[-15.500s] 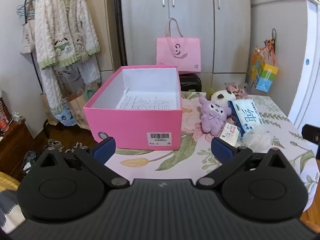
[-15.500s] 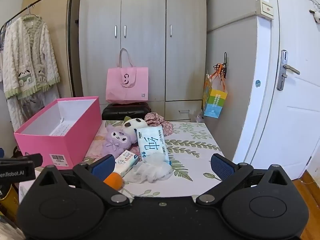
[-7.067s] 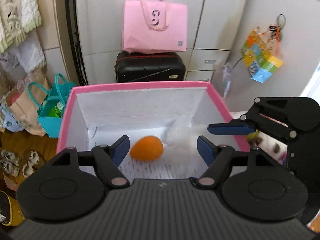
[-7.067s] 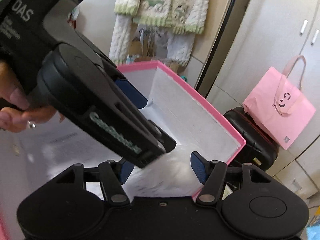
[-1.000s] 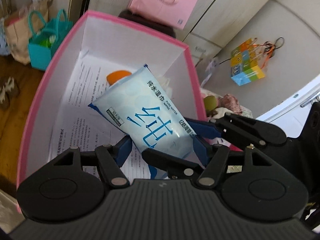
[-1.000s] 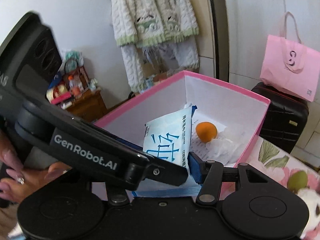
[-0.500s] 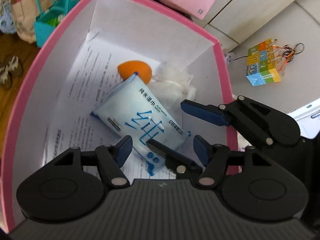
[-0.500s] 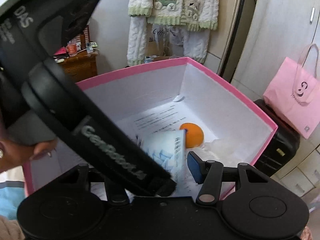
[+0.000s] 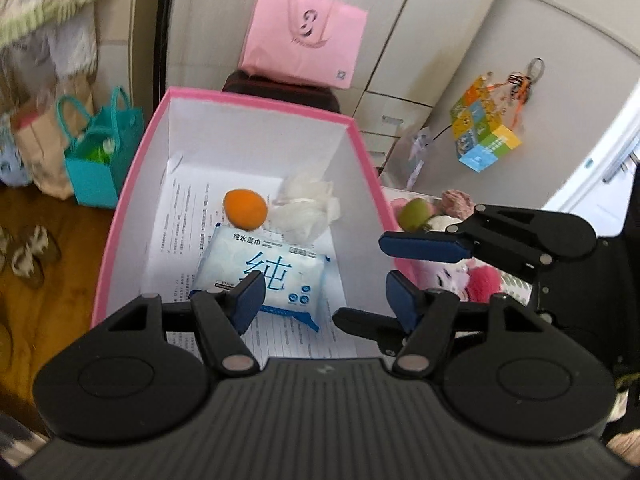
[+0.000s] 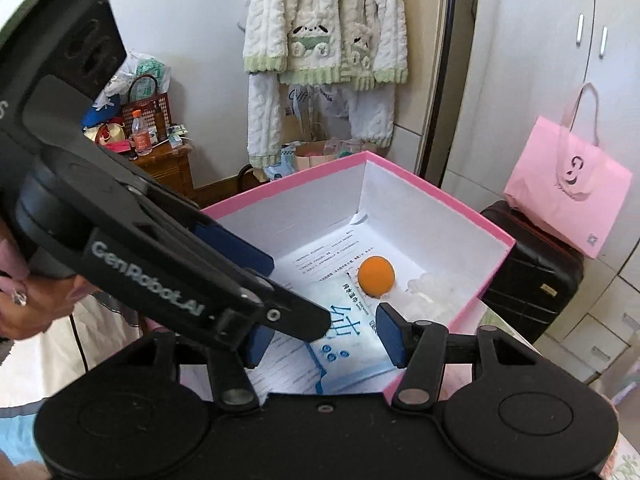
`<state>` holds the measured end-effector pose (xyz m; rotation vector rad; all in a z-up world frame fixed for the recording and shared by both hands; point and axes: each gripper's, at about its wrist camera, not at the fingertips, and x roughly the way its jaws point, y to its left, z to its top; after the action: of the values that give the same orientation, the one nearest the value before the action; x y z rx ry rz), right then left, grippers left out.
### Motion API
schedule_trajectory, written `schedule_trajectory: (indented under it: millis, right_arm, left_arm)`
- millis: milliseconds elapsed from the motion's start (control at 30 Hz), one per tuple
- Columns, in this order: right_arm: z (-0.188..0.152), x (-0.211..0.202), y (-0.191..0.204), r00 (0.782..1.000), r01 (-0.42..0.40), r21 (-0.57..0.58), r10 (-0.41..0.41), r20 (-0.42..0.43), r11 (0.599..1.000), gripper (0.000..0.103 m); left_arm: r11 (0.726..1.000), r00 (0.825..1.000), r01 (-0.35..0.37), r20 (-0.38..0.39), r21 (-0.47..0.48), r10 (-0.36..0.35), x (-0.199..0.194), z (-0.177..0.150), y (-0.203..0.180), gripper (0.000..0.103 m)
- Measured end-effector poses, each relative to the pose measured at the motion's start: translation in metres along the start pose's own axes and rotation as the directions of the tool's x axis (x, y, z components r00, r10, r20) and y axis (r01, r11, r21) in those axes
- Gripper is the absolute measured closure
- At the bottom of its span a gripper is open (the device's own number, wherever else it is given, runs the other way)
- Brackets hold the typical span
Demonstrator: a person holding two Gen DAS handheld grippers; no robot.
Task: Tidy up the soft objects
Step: 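Move both tools back toward the tissue pack and red pom-pom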
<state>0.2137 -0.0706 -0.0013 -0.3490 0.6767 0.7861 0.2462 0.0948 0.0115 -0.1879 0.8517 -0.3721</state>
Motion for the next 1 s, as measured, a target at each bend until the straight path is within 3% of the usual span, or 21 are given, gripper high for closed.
schedule_trajectory:
  millis: [633, 1000]
  right_arm:
    - [-0.031, -0.113, 0.028, 0.991, 0.084, 0.033, -0.087, 0.103, 0.996, 0.041]
    - [-0.097, -0.181, -0.003, 0.974, 0.168, 0.2, -0.194, 0.115, 0.965, 0.034]
  left_arm:
    - [0.975, 0.993, -0.029, 0.122, 0.22, 0.002, -0.105, -0.044, -0.063, 0.036]
    - [0.949, 0.998, 0.054, 0.019, 0.309, -0.063, -0.104, -0.082, -0.106, 0.032]
